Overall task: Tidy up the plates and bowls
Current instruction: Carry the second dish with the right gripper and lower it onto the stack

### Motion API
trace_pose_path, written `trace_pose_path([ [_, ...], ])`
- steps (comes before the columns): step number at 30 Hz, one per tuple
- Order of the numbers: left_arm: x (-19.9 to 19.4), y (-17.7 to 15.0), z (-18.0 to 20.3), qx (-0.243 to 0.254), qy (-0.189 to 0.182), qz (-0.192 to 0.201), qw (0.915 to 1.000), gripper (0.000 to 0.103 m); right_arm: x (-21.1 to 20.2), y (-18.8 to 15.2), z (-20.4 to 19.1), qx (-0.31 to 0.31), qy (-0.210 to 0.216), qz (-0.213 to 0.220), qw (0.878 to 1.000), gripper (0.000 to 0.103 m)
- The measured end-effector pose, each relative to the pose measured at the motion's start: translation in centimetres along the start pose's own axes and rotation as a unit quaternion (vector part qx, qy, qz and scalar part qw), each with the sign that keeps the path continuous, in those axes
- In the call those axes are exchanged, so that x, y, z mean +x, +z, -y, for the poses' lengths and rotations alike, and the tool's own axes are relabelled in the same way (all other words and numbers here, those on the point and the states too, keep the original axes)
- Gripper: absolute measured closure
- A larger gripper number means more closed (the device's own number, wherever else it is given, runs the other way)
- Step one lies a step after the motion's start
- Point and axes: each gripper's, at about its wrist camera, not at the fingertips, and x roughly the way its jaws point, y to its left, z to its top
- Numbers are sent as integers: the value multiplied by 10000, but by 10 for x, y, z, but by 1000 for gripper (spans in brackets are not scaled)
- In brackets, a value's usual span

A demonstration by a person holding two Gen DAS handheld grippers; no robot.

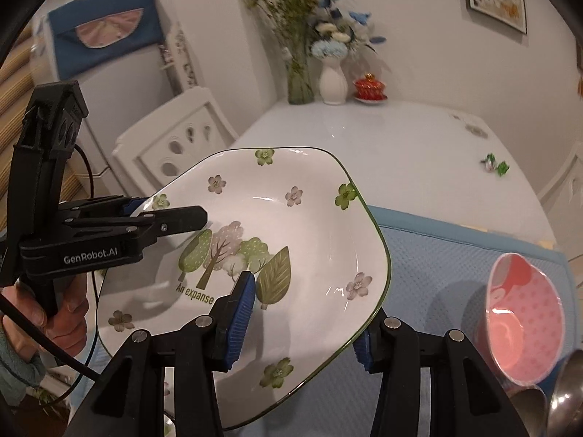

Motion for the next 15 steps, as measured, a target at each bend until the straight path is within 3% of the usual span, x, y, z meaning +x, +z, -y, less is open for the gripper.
trace_pose_path([
  [8, -57, -79, 30, 79, 201, -303, 9993, 59, -63, -71, -42, 153, 233, -327, 9991, 57],
  [15, -74, -160, 34, -321, 285, -831, 9956, 59, -77, -153, -71, 168, 491, -1020, 9934, 57],
])
